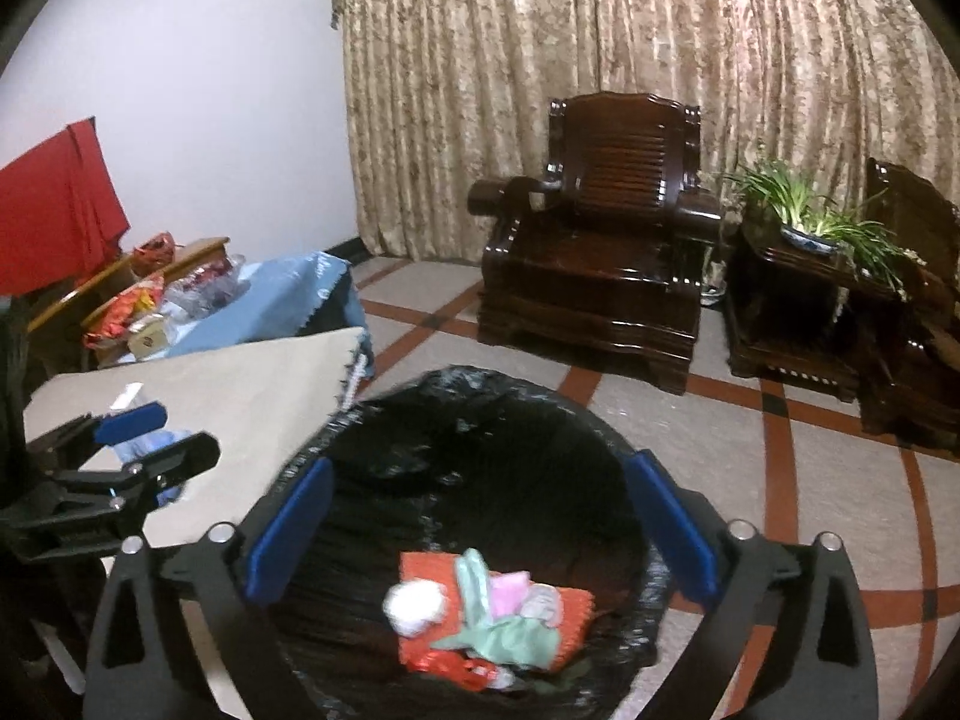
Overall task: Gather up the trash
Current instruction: 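Open both grippers to drop the tissue and glove into the bin, then move both tools back to the table toward the blue tube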
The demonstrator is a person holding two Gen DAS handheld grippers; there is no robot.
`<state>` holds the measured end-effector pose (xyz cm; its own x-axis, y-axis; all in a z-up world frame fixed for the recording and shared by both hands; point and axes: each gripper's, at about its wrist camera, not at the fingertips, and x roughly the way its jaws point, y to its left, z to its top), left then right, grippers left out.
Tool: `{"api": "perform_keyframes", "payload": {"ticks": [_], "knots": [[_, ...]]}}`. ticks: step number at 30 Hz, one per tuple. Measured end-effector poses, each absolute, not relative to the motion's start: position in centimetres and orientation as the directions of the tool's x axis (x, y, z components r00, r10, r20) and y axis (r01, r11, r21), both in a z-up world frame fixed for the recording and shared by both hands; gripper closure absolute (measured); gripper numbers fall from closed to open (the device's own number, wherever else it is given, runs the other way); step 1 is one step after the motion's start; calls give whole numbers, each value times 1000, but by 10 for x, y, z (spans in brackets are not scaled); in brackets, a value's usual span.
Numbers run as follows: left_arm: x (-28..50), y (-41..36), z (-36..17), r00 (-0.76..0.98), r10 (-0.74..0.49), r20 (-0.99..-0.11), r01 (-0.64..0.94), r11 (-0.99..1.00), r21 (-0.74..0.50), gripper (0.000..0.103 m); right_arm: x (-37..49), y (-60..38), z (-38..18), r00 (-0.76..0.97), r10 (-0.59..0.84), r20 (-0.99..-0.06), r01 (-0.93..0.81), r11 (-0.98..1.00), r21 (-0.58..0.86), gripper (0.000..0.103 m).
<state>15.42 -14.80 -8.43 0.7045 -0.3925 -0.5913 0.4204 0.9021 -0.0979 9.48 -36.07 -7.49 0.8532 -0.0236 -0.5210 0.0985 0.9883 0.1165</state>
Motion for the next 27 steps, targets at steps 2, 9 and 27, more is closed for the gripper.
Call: {"api": "perform_keyframes", "payload": {"ticks": [2, 9, 27], "knots": [[149, -131, -85, 723, -355, -592, 382, 920, -86, 12, 96, -349, -73, 861, 1, -509, 74, 989, 128, 6], [136, -51, -91, 785, -170, -595, 190, 981, -30, 12, 104, -290, -75, 868, 114, -483, -43, 987, 156, 6], [115, 62, -121, 767, 22, -641, -49, 999, -24, 12, 130, -156, -109, 792, 340, -507, -303, 940, 158, 6]]}}
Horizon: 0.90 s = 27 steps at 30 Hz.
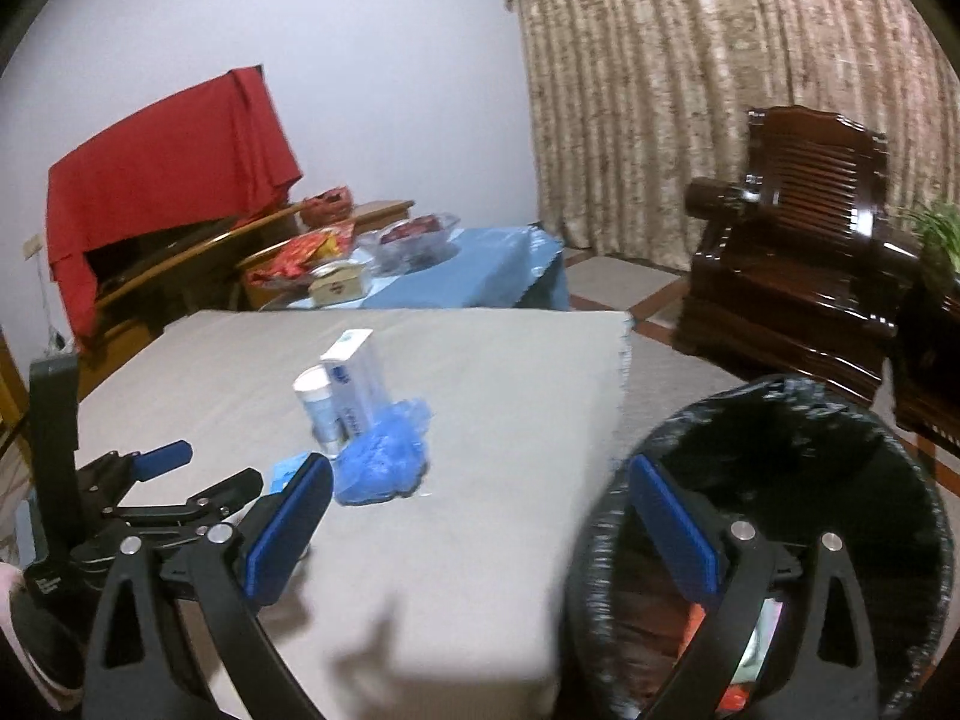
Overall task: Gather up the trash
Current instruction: 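Move both tools back to the table toward the blue tube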
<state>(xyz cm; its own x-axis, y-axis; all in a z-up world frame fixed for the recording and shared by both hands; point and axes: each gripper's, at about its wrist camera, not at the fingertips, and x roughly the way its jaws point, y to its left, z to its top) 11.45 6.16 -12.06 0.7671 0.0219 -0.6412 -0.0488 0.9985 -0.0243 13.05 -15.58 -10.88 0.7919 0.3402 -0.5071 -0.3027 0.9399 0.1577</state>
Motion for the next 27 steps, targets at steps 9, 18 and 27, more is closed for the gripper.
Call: {"api": "perform_keyframes", "payload": {"ticks": [9, 18, 27], "knots": [[122, 65, -155, 723, 26, -690, -72, 997, -38, 12, 138, -145, -121, 774, 346, -530, -310, 937, 159, 6], [135, 71, -184, 682, 49, -730, -109, 993, -35, 18, 150, -138, -137, 751, 341, -565, -312, 938, 151, 6], [140, 87, -193, 655, 28, -755, -114, 991, -63, 31, 162, -113, -149, 724, 360, -589, -347, 927, 141, 6]]}}
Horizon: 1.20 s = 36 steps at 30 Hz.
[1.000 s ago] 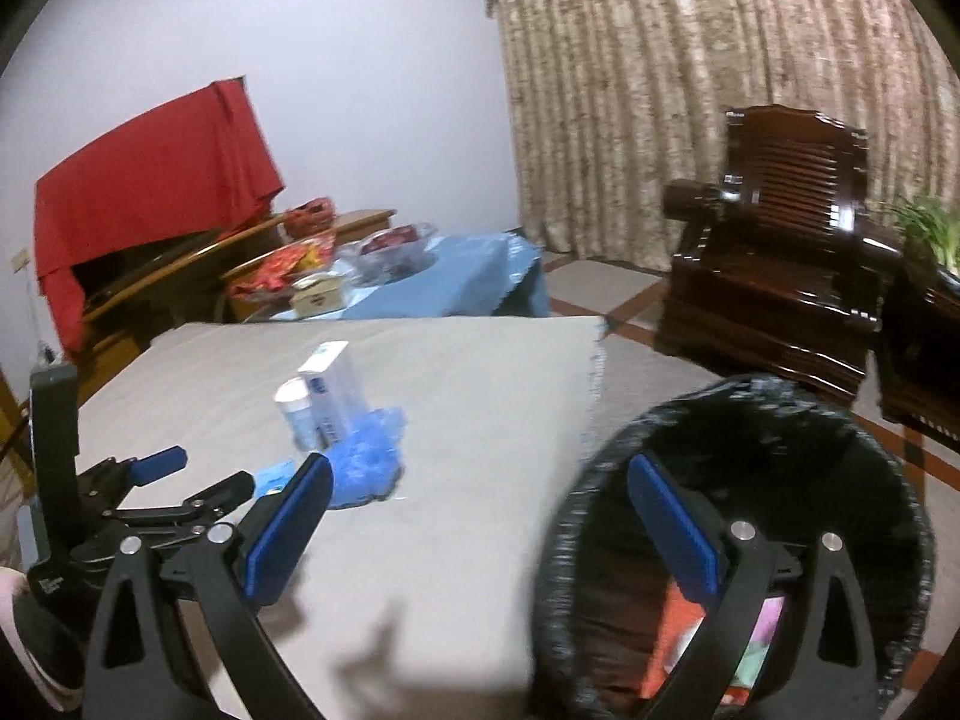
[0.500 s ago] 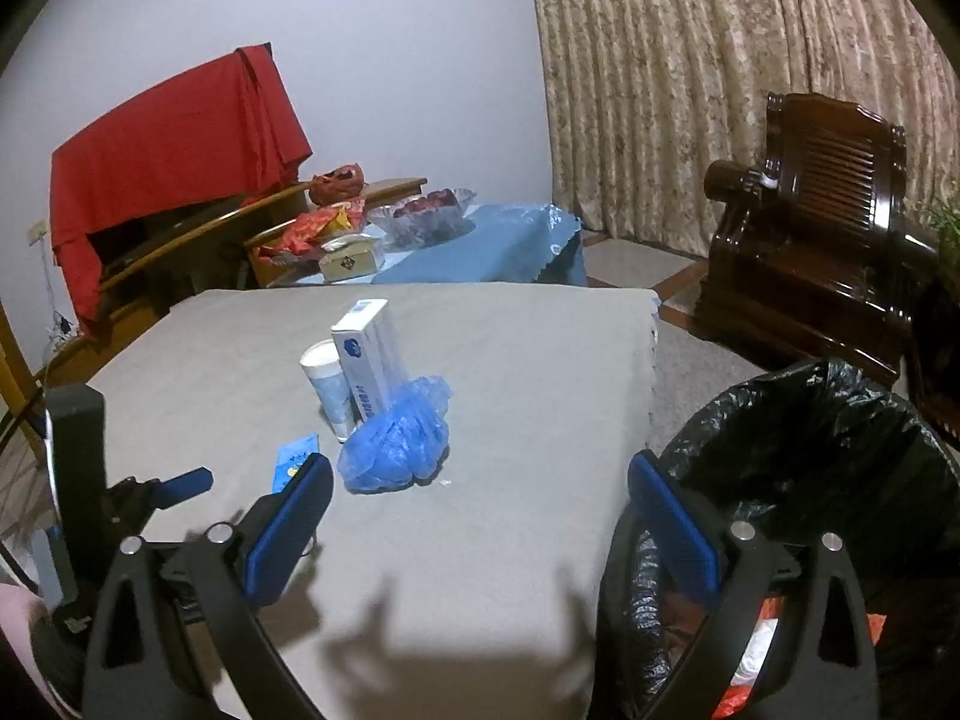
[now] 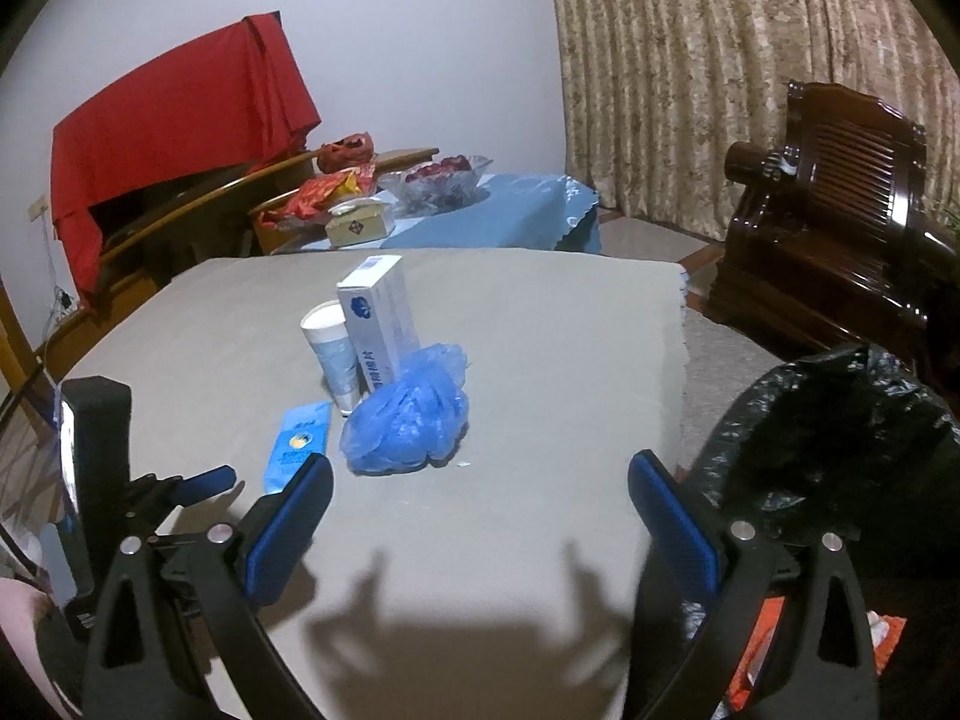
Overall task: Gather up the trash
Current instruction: 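Move both tools back to the table toward the blue tube, then grasp the blue hand cream tube with the left gripper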
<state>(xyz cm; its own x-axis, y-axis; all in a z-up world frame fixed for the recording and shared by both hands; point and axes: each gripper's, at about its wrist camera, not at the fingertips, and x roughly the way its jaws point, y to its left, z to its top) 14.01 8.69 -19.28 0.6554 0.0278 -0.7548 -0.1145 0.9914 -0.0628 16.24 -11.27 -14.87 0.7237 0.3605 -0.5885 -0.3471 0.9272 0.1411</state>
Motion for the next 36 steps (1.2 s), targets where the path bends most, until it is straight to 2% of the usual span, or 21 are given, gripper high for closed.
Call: {"api": "perform_keyframes", "payload": {"ticks": [7, 18, 21, 23, 26, 36], "knots": [[128, 116, -186, 657, 60, -751, -162, 985, -62, 32, 170, -94, -164, 696, 370, -615, -365, 920, 140, 6], [148, 109, -201, 627, 15, -779, -134, 987, -89, 31, 187, -81, -179, 674, 348, -651, -346, 928, 137, 6], [151, 110, -205, 629, 16, -777, -139, 986, -92, 35, 189, -82, -180, 673, 344, -655, -345, 929, 133, 6], [152, 111, -205, 634, 11, -774, -135, 986, -97, 41, 191, -81, -182, 670, 340, -660, -342, 930, 132, 6], [153, 113, -203, 642, -7, -767, -126, 985, -115, 66, 195, -78, -185, 664, 338, -667, -343, 930, 131, 6], [150, 130, -196, 661, -5, -750, -154, 978, -141, 67, 202, -64, -189, 653, 343, -675, -359, 925, 123, 6]]}}
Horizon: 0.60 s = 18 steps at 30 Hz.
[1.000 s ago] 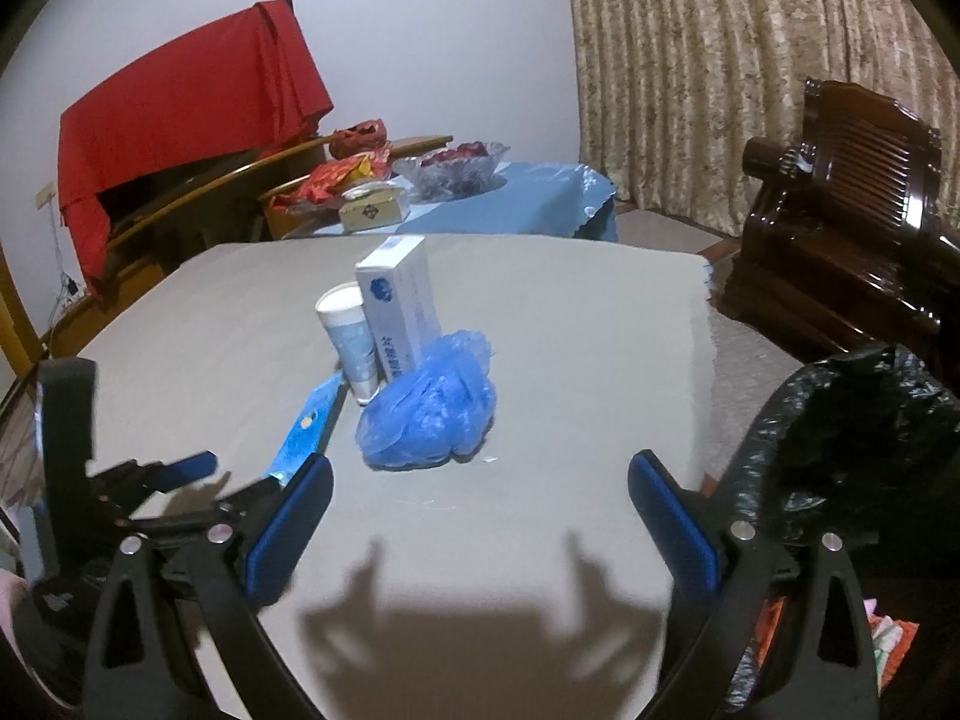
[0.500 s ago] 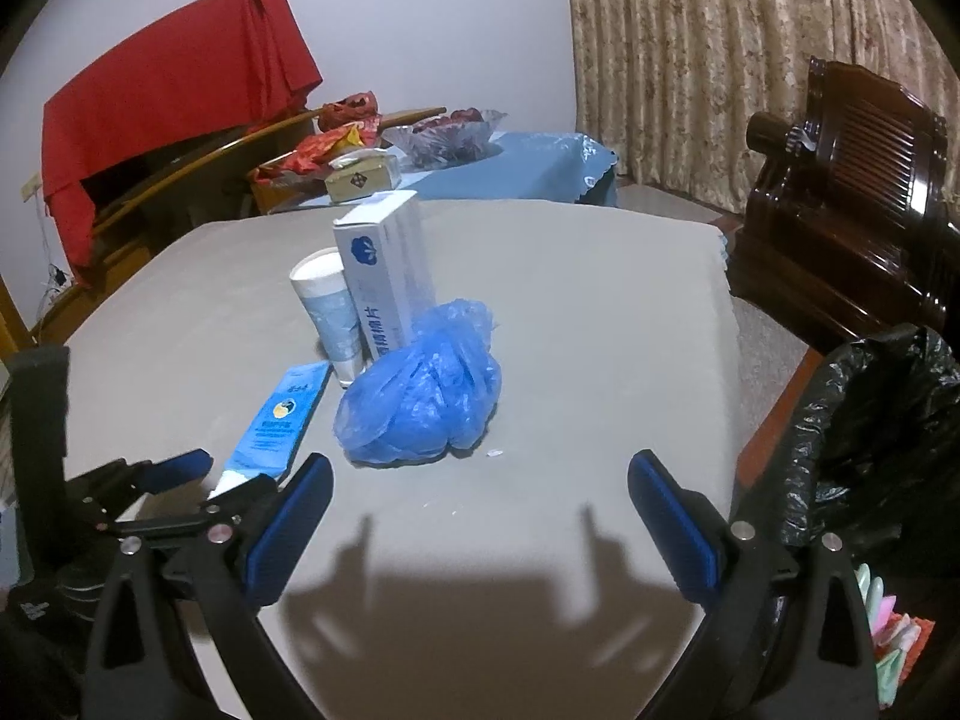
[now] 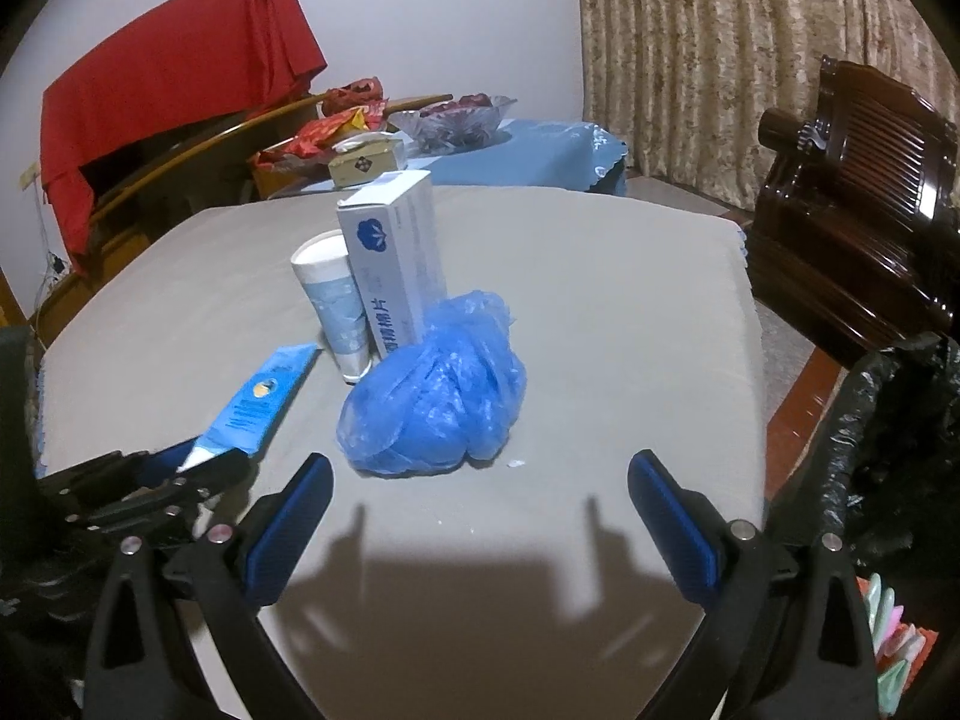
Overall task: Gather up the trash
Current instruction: 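Grasp the blue hand cream tube with the left gripper, then grasp the blue plastic bag with the right gripper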
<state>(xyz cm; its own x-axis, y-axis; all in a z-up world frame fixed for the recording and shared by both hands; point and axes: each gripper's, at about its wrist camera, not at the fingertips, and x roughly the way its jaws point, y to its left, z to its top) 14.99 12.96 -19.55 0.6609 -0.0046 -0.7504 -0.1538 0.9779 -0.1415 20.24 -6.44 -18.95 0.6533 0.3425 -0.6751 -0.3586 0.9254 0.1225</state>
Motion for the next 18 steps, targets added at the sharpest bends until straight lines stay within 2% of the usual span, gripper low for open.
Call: {"api": "perform_keyframes", "payload": {"ticks": [18], "knots": [[152, 168, -186, 680, 77, -729, -227, 968, -109, 67, 239, -30, -204, 633, 309, -710, -348, 933, 96, 6]]}}
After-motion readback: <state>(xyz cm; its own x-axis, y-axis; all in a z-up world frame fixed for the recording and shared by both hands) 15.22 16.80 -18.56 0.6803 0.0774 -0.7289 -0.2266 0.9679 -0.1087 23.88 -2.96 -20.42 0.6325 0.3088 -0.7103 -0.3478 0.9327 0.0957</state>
